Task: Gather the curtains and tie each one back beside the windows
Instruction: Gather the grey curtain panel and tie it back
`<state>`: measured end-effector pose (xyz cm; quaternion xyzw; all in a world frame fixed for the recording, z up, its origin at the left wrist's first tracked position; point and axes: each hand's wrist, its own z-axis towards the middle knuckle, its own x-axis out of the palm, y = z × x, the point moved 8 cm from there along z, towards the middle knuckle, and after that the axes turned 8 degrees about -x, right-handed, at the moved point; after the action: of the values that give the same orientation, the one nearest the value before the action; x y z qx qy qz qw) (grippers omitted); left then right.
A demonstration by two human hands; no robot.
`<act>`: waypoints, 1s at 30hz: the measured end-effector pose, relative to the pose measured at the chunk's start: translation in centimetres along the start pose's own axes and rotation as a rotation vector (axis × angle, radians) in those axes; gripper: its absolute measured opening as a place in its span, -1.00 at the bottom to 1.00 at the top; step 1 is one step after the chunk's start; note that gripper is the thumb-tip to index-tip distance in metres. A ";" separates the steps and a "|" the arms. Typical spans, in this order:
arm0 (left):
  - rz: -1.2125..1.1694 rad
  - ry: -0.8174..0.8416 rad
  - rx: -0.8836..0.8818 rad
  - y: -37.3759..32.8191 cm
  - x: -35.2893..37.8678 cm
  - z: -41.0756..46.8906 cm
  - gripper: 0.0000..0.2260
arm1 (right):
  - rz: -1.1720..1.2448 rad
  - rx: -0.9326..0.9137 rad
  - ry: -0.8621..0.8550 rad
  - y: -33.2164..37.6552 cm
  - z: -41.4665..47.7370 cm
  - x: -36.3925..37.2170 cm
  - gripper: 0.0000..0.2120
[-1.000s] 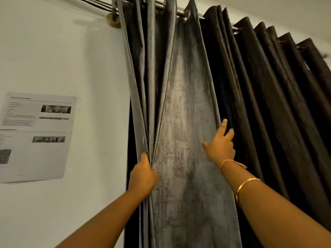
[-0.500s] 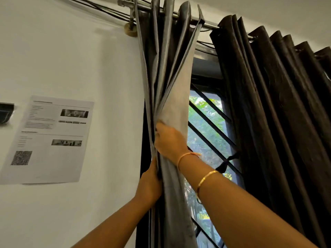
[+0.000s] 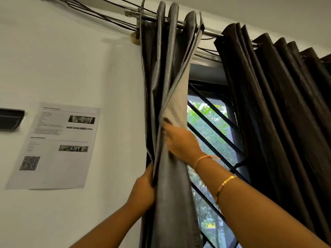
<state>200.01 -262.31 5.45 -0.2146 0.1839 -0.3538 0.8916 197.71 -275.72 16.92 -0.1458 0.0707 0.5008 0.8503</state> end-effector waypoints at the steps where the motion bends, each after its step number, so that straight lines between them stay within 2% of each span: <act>1: -0.072 -0.004 -0.028 -0.3 0.1 -0.2 -0.59 | -0.066 0.101 -0.028 -2.4 -1.0 -0.9 -0.57; 3: -0.002 -0.012 0.056 -1.5 0.5 -0.9 -0.57 | -0.011 0.519 -0.159 -8.8 -4.6 -2.8 -0.57; 4: 0.069 -0.018 0.071 -2.1 0.9 -1.2 -0.58 | 0.037 0.660 -0.185 -9.7 -6.8 -3.0 -0.62; 5: 0.098 -0.035 0.057 -2.5 1.3 -1.4 -0.60 | -0.002 0.642 -0.147 -8.8 -7.5 -2.2 -0.66; 7: 0.098 -0.095 0.037 -2.7 1.6 -1.7 -0.70 | -0.063 0.204 -0.050 -1.8 -5.1 0.9 -0.75; 8: 0.045 -0.124 -0.011 -2.3 1.4 -1.7 -0.81 | -0.074 0.034 -0.058 1.1 -3.8 1.3 -0.75; 9: -0.077 -0.148 -0.071 -1.9 1.0 -1.6 -0.86 | -0.121 -0.080 -0.089 2.8 -2.2 0.6 -0.71; 11: -0.251 -0.140 -0.152 -1.6 0.3 -1.9 -0.81 | -0.279 -0.238 -0.095 3.8 0.3 -1.8 -0.59; 13: -0.110 -0.127 -0.112 -2.2 -0.5 -2.1 -0.77 | -0.302 -0.172 -0.092 1.7 1.3 -3.1 -0.57; 15: 0.114 -0.110 0.002 -3.5 -0.8 -2.4 -0.64 | 0.036 0.065 -0.134 -0.5 0.4 -2.9 -0.62; 16: 0.123 -0.090 0.030 -4.1 -0.4 -2.6 -0.61 | 0.236 0.167 -0.103 -0.8 -0.1 -1.8 -0.57; 18: -0.009 -0.005 -0.019 -4.7 0.7 -3.2 -0.71 | 0.485 0.279 -0.044 -0.3 -0.7 0.3 -0.25; 20: -0.040 0.021 -0.043 -5.6 2.0 -3.5 -0.73 | 0.414 0.316 -0.049 0.0 -0.6 0.3 -0.03; 21: -0.048 0.029 -0.052 -5.9 2.6 -3.5 -0.70 | 0.274 0.292 -0.057 0.1 -0.4 0.0 -0.04; 23: -0.061 0.085 -0.056 -6.2 3.4 -3.3 -0.70 | -0.053 0.181 -0.047 0.5 0.2 -0.5 -0.19; 25: 0.016 0.093 -0.031 -7.3 3.8 -3.1 -0.75 | -0.221 0.083 -0.017 0.5 0.8 -1.0 -0.28; 27: 0.024 0.157 0.011 -8.9 4.3 -2.7 -0.78 | -0.240 0.027 0.055 -1.1 0.8 -1.9 -0.27; 28: 0.101 0.186 0.052 -10.0 4.8 -2.3 -0.68 | -0.204 0.067 0.038 -2.8 0.6 -3.2 -0.24; 30: 0.204 0.158 0.175 -13.6 5.7 -1.4 -0.45 | 0.048 0.352 -0.233 -7.3 -0.4 -7.3 -0.30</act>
<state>195.66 -275.65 10.22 -0.0877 0.2429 -0.2919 0.9209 200.49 -285.24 19.81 0.0654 0.0619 0.5141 0.8530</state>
